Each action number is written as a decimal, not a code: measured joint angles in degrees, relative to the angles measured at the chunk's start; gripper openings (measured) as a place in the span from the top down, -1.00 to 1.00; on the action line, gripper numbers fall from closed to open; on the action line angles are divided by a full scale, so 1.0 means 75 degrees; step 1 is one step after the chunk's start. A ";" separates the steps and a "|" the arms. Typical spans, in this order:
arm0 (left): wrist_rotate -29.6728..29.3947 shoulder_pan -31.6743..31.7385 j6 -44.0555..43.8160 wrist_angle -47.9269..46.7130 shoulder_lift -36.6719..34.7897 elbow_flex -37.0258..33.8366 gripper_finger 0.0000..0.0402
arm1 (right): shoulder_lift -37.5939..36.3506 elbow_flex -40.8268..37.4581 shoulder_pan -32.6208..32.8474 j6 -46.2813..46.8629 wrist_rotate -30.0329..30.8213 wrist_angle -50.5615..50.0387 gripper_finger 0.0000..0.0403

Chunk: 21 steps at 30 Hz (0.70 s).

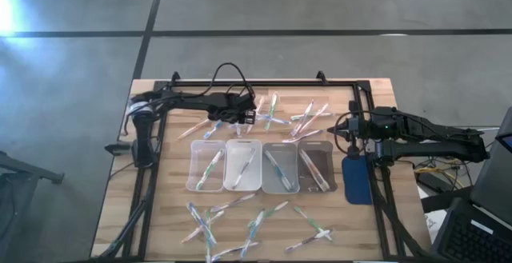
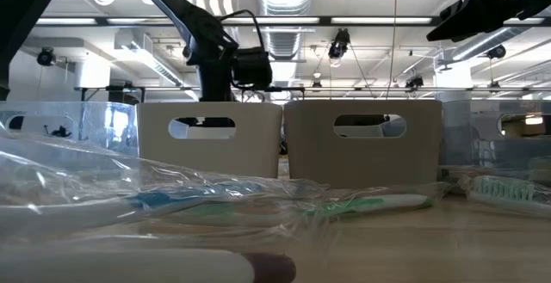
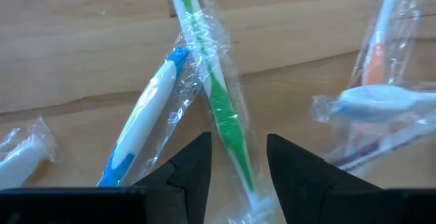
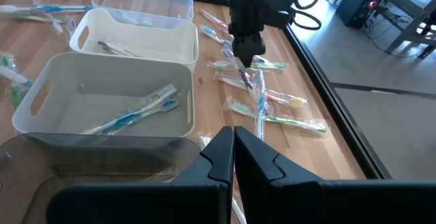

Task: Pick & Place Toothbrushes
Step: Put the green toothbrush into the transparent bin

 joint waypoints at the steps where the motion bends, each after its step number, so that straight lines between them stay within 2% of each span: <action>1: -0.0030 0.0012 0.0000 0.0038 0.0051 0.0000 0.27 | 0.0000 0.0000 -0.0002 0.0000 0.0000 0.0000 0.96; 11: -0.0125 0.0099 0.0024 0.0241 0.0383 0.0004 0.29 | 0.0003 0.0000 -0.0003 0.0000 0.0000 0.0001 0.96; 21: -0.0258 0.0114 0.0029 0.0347 0.0385 0.0006 0.66 | 0.0003 0.0000 0.0000 0.0000 0.0000 0.0003 0.96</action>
